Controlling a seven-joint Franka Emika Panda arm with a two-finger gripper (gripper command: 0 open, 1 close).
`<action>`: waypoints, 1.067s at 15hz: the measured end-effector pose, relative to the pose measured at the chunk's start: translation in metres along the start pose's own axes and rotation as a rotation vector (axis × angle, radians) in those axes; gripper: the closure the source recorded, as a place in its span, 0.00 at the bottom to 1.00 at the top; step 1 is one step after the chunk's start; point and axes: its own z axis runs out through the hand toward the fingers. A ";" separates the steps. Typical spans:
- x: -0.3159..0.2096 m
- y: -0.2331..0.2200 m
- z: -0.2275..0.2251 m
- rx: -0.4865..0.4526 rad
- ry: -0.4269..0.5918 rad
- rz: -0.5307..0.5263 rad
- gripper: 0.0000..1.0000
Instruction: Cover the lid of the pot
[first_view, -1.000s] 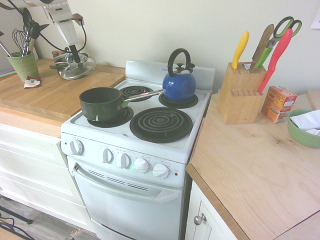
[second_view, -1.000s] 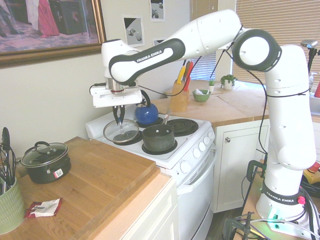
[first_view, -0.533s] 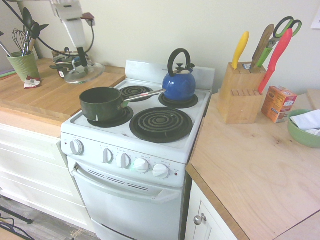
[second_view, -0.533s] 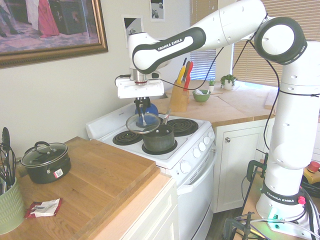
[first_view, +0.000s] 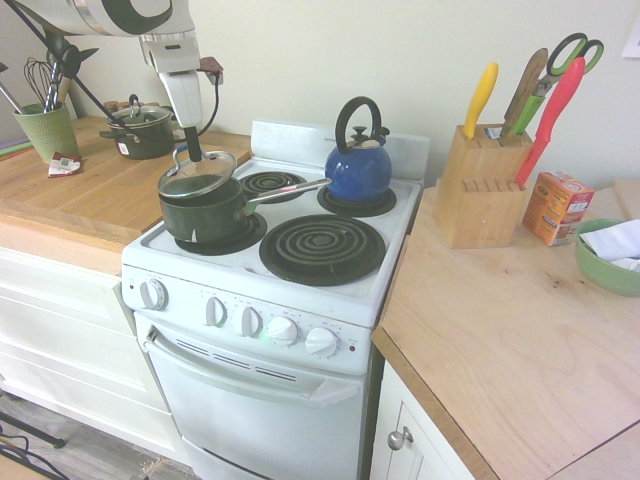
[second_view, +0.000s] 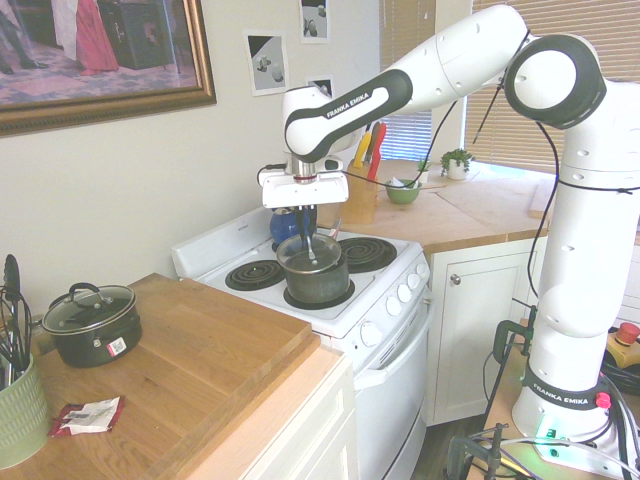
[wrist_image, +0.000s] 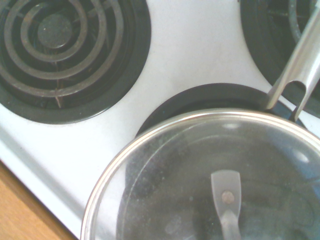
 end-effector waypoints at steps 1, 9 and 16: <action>0.002 0.000 0.001 -0.001 0.000 0.004 1.00; 0.010 0.004 0.011 -0.015 0.002 0.017 1.00; -0.004 0.004 0.004 0.002 0.001 -0.009 1.00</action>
